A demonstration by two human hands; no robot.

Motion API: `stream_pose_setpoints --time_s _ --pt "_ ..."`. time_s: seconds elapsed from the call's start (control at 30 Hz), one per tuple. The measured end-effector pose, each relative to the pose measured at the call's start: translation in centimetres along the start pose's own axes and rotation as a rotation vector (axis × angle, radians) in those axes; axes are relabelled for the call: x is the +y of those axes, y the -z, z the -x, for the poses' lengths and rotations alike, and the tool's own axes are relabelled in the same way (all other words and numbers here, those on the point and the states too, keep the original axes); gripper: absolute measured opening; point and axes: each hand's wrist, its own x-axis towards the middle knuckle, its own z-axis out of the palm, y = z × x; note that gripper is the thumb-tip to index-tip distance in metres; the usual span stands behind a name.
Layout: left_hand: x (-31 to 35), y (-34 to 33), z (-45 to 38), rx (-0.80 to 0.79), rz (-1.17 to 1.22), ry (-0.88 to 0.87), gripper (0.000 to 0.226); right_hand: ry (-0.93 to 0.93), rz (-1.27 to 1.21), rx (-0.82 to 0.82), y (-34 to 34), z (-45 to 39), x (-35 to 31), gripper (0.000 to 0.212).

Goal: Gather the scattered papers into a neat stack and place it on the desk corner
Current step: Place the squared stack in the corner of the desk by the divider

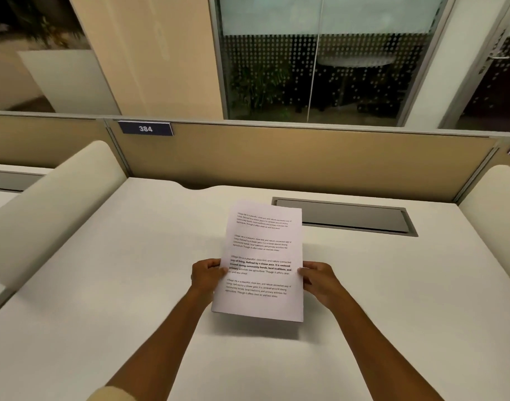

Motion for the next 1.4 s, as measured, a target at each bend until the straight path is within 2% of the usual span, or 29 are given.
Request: stream_pose_setpoints --time_s 0.13,0.43,0.67,1.0,1.4 --pt "-0.3 2.6 -0.8 -0.002 0.019 0.054 0.024 -0.036 0.015 0.036 -2.2 -0.8 0.4 0.015" --pt "0.9 10.6 -7.0 0.030 -0.090 0.064 0.009 -0.075 0.062 0.042 -11.6 -3.7 -0.7 0.013" --pt "2.3 20.0 -14.2 0.026 -0.155 -0.010 0.040 -0.091 0.036 0.091 -23.3 -6.7 -0.6 0.015" --pt "5.5 31.0 -23.8 0.067 -0.269 -0.090 0.040 -0.089 0.033 0.099 -38.0 -12.5 -1.8 0.015" --pt "9.3 37.9 -36.4 0.217 -0.376 -0.140 0.042 -0.053 0.164 0.130 -50.6 -23.2 -4.0 0.023"
